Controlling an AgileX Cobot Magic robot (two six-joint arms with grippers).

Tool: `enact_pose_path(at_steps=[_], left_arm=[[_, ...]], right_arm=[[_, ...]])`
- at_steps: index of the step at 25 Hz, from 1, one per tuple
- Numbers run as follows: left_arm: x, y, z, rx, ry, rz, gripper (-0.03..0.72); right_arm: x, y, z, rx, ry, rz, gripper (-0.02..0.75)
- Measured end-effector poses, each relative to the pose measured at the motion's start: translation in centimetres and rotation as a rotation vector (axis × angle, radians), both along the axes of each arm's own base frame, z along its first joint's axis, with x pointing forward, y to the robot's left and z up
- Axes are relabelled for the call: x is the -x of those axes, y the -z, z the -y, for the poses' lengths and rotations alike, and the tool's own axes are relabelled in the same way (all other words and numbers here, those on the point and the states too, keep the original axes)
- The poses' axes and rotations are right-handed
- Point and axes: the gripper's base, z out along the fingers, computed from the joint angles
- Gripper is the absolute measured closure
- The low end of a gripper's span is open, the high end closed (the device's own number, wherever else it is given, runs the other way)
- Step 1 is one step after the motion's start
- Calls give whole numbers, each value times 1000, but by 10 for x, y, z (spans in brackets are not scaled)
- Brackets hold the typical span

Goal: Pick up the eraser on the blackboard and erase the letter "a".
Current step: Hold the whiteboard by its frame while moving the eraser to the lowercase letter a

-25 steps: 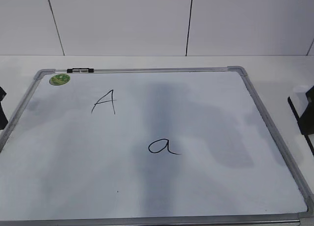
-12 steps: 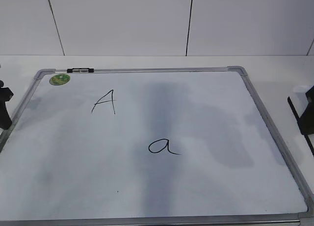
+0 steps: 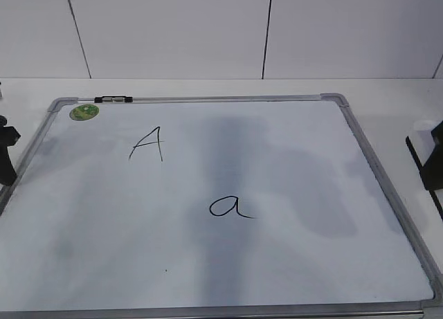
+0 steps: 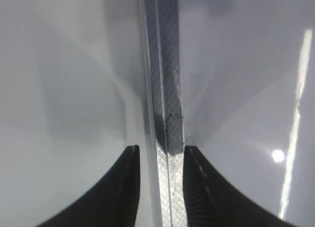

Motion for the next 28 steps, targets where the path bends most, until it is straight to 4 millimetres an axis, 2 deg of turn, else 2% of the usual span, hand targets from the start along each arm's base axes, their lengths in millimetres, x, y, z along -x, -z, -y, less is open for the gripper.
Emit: enact_pose_path(at_steps=[7,15,22,28], left_arm=[[-1,11,0,11,-4,-29,511],[-1,11,0,18,-11,-28,666],[-1,10,-1,22,-17,-29,671],[-1,10,-1,23,-18,-32,671]], right_arm=[[0,0,0,0,0,0,209],[0,0,0,0,0,0,209],[0,0,-1,-8,-13,-2,209],[-14,7,-12,1,-59,-50,209]])
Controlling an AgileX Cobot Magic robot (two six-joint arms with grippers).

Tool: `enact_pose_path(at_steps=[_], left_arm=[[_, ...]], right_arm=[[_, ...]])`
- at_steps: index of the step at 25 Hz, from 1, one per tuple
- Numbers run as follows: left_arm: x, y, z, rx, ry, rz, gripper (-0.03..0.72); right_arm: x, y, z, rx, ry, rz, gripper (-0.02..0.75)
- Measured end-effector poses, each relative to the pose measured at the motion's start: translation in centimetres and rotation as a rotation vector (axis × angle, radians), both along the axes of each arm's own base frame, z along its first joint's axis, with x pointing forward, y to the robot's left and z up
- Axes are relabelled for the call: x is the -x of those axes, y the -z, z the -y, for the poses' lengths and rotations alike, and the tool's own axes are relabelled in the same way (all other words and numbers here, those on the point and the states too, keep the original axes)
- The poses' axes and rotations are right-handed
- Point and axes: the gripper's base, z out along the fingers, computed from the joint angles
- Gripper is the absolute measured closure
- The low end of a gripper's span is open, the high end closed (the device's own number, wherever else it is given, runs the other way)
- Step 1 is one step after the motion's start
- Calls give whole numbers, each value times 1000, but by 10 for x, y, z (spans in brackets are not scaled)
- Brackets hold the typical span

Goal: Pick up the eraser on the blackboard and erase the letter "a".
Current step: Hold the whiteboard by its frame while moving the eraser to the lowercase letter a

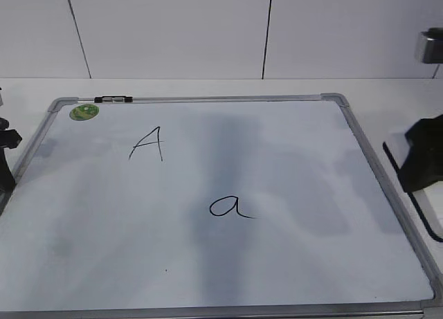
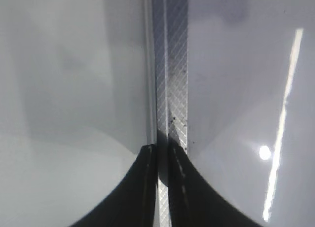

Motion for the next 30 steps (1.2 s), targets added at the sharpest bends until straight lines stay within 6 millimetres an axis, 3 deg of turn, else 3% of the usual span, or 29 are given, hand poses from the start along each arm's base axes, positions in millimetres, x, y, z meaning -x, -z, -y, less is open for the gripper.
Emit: enact_pose_path(at_steps=[9,17,25,30], left_arm=[[0,0,0,0,0,0,671],[0,0,0,0,-1,0,671],[0,0,0,0,-1,0,671],[0,0,0,0,0,-1,671]], right_arm=[[-36,20,-67,39,-204,-36,209],[-64,68,-127,87,-343,-87,209],[-105,90,-159,103,-379,-122,209],[-114,109,-170,89,-400,-186,209]])
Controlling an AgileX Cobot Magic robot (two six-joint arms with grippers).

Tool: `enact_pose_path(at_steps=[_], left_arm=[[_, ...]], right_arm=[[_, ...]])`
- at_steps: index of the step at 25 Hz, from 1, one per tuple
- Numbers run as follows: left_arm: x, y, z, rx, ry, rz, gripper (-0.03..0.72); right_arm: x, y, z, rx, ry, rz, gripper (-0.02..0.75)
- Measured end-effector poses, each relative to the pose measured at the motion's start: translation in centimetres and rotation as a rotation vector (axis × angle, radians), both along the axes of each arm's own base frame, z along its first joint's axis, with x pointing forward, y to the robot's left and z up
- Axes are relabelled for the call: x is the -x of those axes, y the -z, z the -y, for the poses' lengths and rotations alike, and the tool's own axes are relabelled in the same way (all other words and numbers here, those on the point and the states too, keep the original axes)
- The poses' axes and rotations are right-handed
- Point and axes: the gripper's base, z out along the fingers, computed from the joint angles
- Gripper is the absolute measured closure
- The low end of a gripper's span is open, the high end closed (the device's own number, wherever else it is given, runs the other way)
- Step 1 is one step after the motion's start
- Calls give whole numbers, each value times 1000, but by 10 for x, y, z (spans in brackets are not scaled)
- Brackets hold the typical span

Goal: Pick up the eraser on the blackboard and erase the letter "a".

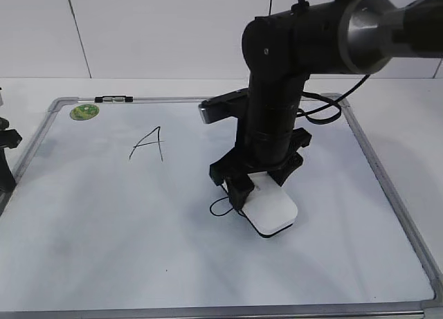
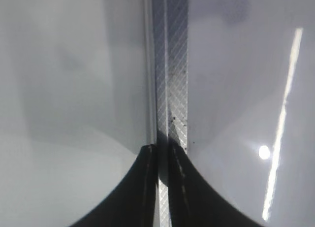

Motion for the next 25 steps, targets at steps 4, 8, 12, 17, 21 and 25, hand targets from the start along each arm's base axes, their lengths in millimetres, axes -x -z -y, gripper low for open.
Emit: enact_pose_path(at_steps=[4,8,12,17,21,25], left_arm=[[0,0,0,0,0,0,671],[0,0,0,-1,1,0,671],[0,0,0,-1,1,-2,671],[0,0,0,-4,3,-2,671],[0,0,-1,-8,6,-2,671],[0,0,-1,-7,5,-3,671]], right_arm=[[-2,15,-4,1,-18,-39,209],[-3,17,-10,4,-44,-48,209],[5,19,-34,9,-113,-43,209],[33,20,-72,11,-240,-40,209],[41,20,-79,19,-271,-34,209],[34,20,-73,37,-234,-21,209]])
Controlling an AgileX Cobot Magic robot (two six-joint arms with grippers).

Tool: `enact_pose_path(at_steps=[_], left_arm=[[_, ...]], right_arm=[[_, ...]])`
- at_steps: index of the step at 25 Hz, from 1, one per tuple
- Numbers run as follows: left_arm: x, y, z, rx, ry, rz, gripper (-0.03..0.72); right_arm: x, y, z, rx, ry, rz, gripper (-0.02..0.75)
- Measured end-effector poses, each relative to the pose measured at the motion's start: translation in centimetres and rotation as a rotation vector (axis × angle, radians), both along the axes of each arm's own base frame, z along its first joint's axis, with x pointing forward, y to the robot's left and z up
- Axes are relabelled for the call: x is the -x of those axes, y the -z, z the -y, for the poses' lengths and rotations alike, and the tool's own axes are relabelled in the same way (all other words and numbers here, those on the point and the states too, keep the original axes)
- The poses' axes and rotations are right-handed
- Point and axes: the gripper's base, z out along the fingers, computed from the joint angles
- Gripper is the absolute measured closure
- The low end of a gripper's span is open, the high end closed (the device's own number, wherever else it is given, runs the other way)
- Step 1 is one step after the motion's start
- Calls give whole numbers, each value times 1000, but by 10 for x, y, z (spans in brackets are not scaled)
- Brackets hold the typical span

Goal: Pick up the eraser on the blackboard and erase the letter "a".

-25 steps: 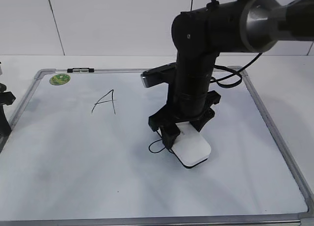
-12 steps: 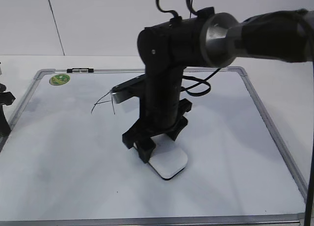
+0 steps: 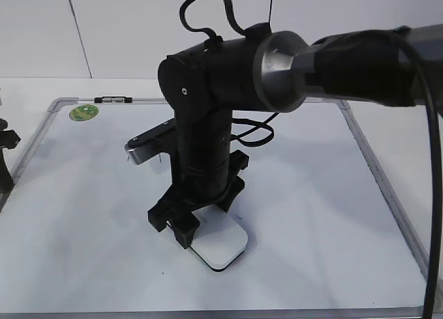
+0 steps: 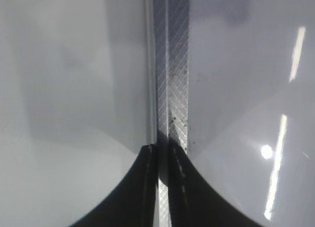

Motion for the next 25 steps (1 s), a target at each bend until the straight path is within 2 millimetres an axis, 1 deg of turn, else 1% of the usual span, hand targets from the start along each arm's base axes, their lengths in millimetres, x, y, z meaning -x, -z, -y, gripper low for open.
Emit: enact_pose_path(at_steps=[2,8,11,14,19,22,25], left_arm=[[0,0,0,0,0,0,671],[0,0,0,0,0,0,671],[0,0,0,-1,-2,-1,671],[0,0,0,-5,-3,-2,671],[0,0,-1,-6,-5,-4,671],[0,0,-1,-8,-6,-5,671],[0,0,-1,-8,-6,-5,671]], right_arm=[[-5,0,5,-4,27,-4,209],[-34,-2,38,8,132,5,209],[-43,-3,50,45,154,32,209],[-48,-4,56,65,172,47,209],[-44,-3,51,39,153,14,209],[-30,-3,32,22,103,0,209],[-9,-2,8,0,31,-22,209]])
